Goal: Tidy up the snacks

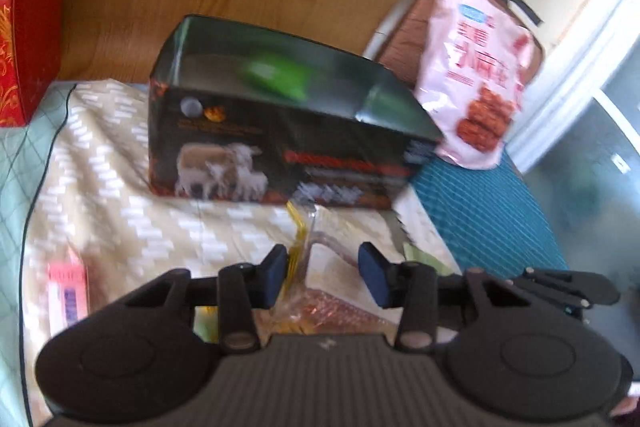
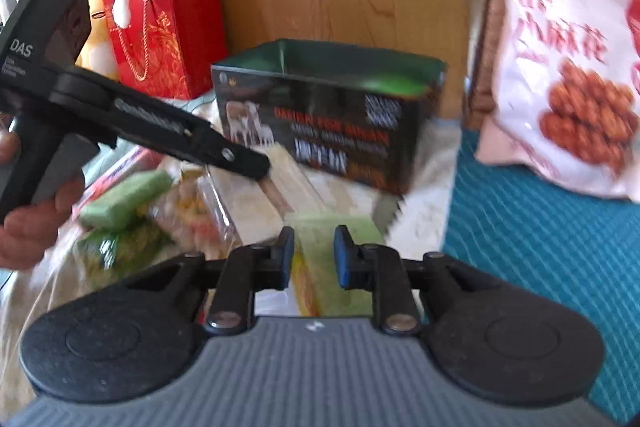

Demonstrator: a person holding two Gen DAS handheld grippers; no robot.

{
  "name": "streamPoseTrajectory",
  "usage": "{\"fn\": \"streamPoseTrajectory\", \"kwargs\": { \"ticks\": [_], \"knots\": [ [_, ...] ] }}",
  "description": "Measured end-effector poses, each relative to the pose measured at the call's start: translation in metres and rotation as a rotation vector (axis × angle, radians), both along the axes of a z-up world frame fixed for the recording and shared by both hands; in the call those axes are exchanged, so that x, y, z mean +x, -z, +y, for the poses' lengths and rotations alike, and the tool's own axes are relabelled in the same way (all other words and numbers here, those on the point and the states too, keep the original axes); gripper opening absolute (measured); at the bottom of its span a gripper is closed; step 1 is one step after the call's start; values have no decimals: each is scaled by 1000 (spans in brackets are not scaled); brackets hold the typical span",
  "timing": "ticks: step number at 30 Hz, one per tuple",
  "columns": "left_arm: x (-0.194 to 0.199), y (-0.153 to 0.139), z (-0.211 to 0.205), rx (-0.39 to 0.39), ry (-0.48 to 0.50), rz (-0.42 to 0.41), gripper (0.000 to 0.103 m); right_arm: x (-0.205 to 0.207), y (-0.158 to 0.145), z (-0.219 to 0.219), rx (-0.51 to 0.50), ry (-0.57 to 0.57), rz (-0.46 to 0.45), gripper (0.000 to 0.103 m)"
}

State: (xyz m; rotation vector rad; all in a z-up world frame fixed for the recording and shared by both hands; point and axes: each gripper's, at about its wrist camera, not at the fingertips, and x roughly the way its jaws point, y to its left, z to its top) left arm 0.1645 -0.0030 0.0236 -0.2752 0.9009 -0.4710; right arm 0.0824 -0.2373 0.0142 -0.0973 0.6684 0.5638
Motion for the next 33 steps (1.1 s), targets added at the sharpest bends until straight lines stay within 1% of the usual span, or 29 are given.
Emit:
{"fn": "streamPoseTrajectory", "kwargs": {
  "ticks": [2, 4, 5, 6, 7, 9, 11, 13, 15, 17, 19, 20, 21, 23, 24, 26, 27, 29, 31, 33],
  "knots": [
    [-21, -3, -2, -3, 12, -1, 39, -23, 0, -5, -37, -24, 4, 27],
    [-42, -7, -6, 15, 31, -9, 39, -41, 1, -7, -79, -55, 2, 31],
    [-52, -9, -6, 8, 38, -7, 38, -47, 1, -7, -81, -66, -4, 37],
    [-60, -10, -5, -3, 47, 2, 39, -54, 0, -8, -79, -79, -7, 44],
    [-66, -10, -3, -12, 49, 12, 40, -62, -2, -9, -77, -86, -20, 47],
    [-74, -9, 4, -32, 33, 18, 41, -68, -9, -1, -79, -102, -57, 49],
    [-75, -10, 11, -54, 10, 21, 44, -73, -12, 4, -55, -138, -64, 49],
    [-71, -8, 13, -89, 5, 50, 51, -70, -10, 12, -52, -147, -51, 49],
    [-70, -5, 9, -107, 15, 69, 63, -63, -4, 17, -73, -120, -34, 50],
    [-70, -3, 2, -75, 24, 58, 66, -50, 3, 19, -96, -77, -4, 51],
    [-72, 0, -3, -46, 30, 45, 63, -42, 3, 18, -69, -91, 12, 51],
    [-71, 2, -5, -40, 34, 44, 56, -37, 3, 19, -50, -97, 24, 51],
    [-70, 4, -5, -51, 43, 51, 50, -33, 4, 21, -36, -102, 36, 53],
    [-69, 6, -2, -89, 51, 60, 44, -29, 8, 27, -24, -119, 51, 53],
    [-71, 5, -1, -88, 53, 57, 42, -30, 8, 31, -33, -114, 45, 51],
    [-78, -2, 2, -74, 51, 42, 40, -39, 3, 40, -50, -114, 15, 44],
    [-83, -8, 4, -67, 48, 30, 40, -45, 0, 43, -46, -118, -7, 43],
    [-94, -23, 13, -70, 39, -20, 38, -58, -7, 46, -31, -127, -80, 40],
    [-99, -40, 23, -97, 28, -65, 38, -63, -17, 46, 15, -117, -137, 40],
    [-98, -60, 29, -115, 16, -130, 38, -59, -28, 47, 50, -101, -198, 40]
  ]
}}
